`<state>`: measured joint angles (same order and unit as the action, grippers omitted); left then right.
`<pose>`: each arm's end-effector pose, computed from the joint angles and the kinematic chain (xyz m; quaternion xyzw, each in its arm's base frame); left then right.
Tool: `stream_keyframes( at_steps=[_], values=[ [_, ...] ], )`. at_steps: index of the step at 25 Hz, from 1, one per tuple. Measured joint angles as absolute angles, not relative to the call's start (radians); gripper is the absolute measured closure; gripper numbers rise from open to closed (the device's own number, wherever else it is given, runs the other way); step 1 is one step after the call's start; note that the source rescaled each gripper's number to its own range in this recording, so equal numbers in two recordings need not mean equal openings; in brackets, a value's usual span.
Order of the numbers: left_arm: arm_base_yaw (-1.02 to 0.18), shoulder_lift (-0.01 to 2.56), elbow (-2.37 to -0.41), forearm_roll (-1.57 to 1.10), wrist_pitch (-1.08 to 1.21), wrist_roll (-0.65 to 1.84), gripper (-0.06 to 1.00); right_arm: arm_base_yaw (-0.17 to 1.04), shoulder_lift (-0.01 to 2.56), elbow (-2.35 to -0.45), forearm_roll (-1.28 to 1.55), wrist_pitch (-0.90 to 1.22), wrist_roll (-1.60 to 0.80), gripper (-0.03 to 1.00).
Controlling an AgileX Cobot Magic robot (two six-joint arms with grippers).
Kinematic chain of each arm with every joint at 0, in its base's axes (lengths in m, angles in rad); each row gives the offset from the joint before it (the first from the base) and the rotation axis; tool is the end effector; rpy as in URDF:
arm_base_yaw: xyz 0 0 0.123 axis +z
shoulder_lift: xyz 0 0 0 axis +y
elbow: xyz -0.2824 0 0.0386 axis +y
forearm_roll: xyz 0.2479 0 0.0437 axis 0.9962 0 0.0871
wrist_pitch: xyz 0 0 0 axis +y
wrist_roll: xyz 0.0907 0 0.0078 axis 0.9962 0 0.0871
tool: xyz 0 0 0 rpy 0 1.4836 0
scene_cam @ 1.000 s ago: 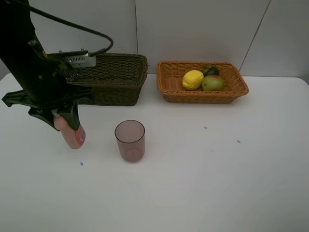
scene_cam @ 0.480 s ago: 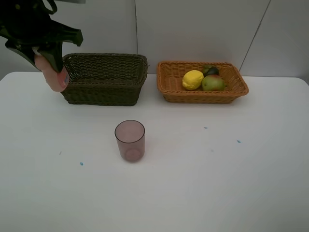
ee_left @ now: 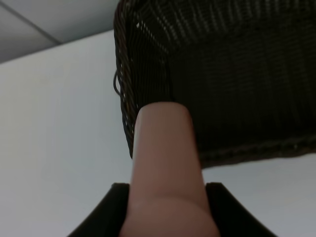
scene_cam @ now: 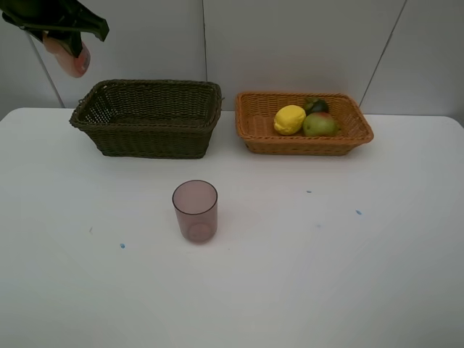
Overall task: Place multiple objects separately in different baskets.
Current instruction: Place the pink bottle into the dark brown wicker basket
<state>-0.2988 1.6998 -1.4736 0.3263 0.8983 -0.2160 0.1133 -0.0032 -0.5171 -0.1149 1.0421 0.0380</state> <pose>0.3629 -0.0879 0.3104 0.1034 0.9484 0.0781 0.2895 -0.0059 -0.0097 0.2838 -0.0294 0.8410 -0.0166 0.5399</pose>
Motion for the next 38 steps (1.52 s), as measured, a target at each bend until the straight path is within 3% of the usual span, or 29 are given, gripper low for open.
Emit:
stream_keyframes(
  at_steps=[15,38],
  values=[
    [-0.208,1.969,-1.475,0.32,0.512,-0.175,0.53,0.113,-0.003,-0.517,-0.115,1.042,0.038,-0.03],
    [-0.208,2.093,-1.475,0.275,0.441,-0.194,0.53,0.113,-0.003,-0.517,-0.114,1.042,0.038,-0.03]
  ],
)
